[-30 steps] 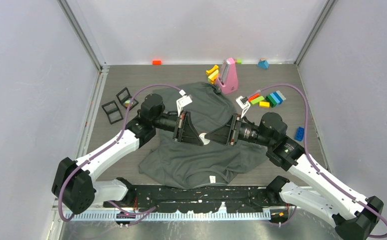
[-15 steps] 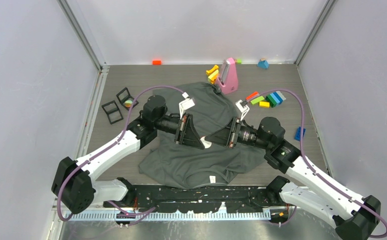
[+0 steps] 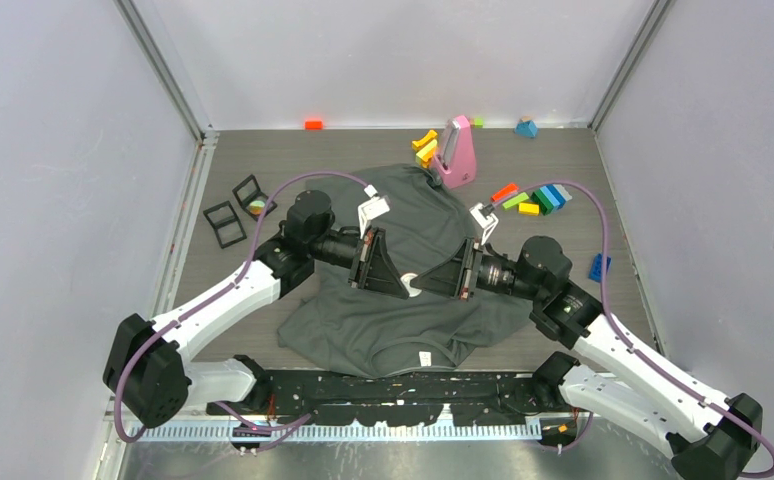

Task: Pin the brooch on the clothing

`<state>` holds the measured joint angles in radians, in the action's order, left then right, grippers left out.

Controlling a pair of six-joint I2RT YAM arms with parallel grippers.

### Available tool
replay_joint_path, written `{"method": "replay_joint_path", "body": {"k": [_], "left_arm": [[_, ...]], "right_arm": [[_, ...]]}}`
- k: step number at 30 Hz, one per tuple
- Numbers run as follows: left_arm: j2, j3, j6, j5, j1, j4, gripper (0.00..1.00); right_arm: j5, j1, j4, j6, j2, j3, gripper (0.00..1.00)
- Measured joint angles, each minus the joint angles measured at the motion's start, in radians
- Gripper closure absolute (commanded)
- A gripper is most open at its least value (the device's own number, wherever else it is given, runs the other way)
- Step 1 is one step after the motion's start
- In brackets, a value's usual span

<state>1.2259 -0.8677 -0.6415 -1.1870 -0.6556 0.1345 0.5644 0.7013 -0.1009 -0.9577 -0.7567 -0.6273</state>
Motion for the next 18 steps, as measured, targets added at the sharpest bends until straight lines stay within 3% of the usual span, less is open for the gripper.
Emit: {"method": "replay_joint_path", "body": {"k": [18], "left_arm": [[0.0,-0.021,0.052,0.001,0.0,-0.074,1.0]], "right_arm": [[-0.036,0.0,0.026,0.002,0.047,0.036,0.72]]}}
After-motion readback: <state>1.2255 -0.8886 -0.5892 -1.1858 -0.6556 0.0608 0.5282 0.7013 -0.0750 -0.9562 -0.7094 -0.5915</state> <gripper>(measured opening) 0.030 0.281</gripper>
